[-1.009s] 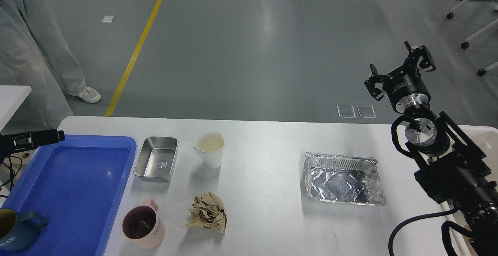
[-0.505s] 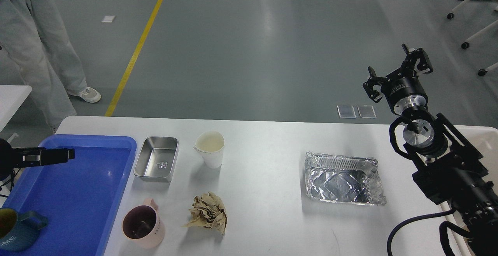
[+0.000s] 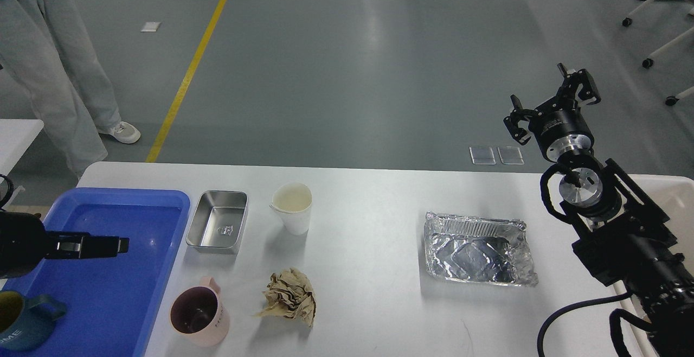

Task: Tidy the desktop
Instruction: 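Grasp the pink mug with the left gripper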

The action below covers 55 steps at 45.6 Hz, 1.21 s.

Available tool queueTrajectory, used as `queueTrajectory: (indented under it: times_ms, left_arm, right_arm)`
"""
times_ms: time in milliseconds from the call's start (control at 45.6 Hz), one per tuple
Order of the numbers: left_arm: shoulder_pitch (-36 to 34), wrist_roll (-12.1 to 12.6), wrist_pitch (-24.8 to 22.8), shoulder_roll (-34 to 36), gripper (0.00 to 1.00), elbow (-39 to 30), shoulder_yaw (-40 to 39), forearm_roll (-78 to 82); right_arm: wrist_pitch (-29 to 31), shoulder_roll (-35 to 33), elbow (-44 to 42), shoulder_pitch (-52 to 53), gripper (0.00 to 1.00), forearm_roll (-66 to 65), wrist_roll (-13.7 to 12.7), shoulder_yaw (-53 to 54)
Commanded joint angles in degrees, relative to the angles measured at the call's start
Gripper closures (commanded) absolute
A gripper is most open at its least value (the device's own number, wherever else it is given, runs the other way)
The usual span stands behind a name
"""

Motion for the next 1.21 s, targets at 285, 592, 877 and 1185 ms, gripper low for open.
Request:
queueTrajectory:
  times_ms: [285, 592, 877, 1185]
  left_arm:
    - [0.9, 10.1, 5.2, -10.6, 0.13, 2.0, 7.8, 0.3]
    - [1.0, 10.5, 12.0, -18.8, 0.13, 3.9, 15.6, 5.9]
    - [1.2, 10.5, 13.8, -22.7, 0.28, 6.6, 17.4, 6.1]
    - [1.2, 11.9, 13.2, -26.1, 0.42, 7.5, 17.5, 6.1]
  right_arm:
    - [0.1, 1.0, -0.7, 0.1, 0.00, -0.1, 0.0, -0.1]
    - [0.1, 0.9, -0.7, 0.0, 0.00, -0.1, 0.0, -0.2]
    - [0.1, 0.7, -0.7, -0.2, 0.00, -0.1, 0.0, -0.2]
    - [0.1, 0.5, -0.7, -0.2, 0.00, -0.1, 0.0, -0.2]
